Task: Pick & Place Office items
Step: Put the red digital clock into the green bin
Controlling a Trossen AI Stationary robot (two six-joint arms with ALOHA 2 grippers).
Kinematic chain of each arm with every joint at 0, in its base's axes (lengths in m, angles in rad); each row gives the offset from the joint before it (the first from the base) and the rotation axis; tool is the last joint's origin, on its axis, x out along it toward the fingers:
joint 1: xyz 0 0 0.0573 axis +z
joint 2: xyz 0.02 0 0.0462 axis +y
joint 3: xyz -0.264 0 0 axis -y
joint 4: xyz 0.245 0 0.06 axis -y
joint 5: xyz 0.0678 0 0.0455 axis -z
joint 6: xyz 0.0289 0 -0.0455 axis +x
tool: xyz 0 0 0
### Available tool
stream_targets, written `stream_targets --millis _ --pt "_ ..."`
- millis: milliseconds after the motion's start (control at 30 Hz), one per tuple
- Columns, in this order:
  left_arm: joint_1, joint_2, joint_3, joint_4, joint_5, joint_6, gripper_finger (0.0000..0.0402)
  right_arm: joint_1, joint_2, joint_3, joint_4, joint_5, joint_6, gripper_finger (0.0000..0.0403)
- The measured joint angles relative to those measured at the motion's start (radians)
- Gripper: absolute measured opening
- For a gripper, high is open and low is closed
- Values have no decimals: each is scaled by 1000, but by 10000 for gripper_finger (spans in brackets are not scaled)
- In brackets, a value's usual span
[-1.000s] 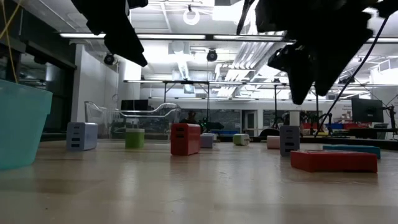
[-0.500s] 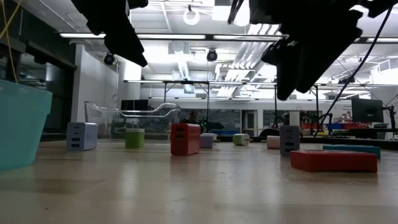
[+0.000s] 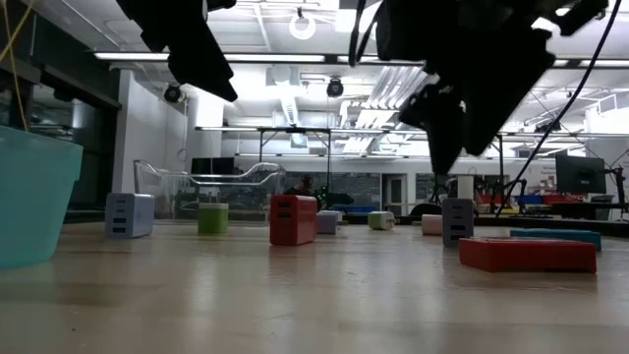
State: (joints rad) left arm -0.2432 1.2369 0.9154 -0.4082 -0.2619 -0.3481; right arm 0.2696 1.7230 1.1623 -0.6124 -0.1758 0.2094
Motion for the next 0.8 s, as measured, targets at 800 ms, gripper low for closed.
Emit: stream_targets --millis 800 --pt "0 0 0 6 0 0 253 58 3 -118 138 26 161 197"
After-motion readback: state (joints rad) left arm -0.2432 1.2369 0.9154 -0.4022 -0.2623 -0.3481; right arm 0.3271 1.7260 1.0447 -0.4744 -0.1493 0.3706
